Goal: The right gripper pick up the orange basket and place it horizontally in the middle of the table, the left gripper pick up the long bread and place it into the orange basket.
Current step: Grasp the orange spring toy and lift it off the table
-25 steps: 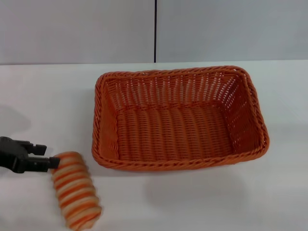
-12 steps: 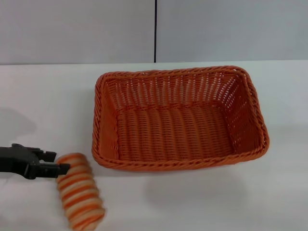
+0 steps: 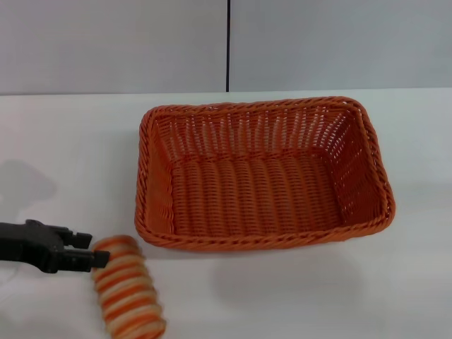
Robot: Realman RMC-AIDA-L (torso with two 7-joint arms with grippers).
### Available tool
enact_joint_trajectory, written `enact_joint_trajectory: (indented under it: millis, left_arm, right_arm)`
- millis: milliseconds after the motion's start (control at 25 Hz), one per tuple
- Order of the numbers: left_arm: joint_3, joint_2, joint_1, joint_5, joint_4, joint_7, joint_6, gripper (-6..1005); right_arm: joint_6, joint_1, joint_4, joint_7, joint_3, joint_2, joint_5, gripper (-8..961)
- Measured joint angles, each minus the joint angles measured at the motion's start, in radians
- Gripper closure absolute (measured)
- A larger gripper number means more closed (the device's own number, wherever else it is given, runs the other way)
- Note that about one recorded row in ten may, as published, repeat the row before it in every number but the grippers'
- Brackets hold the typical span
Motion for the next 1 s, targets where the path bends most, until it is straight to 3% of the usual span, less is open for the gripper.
enact_joint_trajectory:
  millis: [160, 640, 800, 1000]
  left_arm:
    - [0.000, 0.000, -0.001, 0.000, -0.010, 0.000, -0.002, 380]
    - [0.001, 0.002, 0.013, 0.001, -0.007, 0.005, -0.004, 536]
    - [0.000, 0.002, 0.014, 0.002, -0.002, 0.005, -0.001, 657]
    - [-0.012, 0.005, 0.018, 0.000, 0.035, 0.006, 0.022, 693]
  right_arm:
    - [0.000, 0.001, 0.007, -0.001, 0.001, 0.000, 0.000, 407]
    - [0.000, 0.003, 0.024, -0.008, 0.018, -0.002, -0.009, 407]
    - [0.000, 0.004, 0.038, -0.007, 0.027, -0.002, -0.010, 408]
    - [0.000, 0.004, 0.048, -0.007, 0.033, -0.002, -0.011, 408]
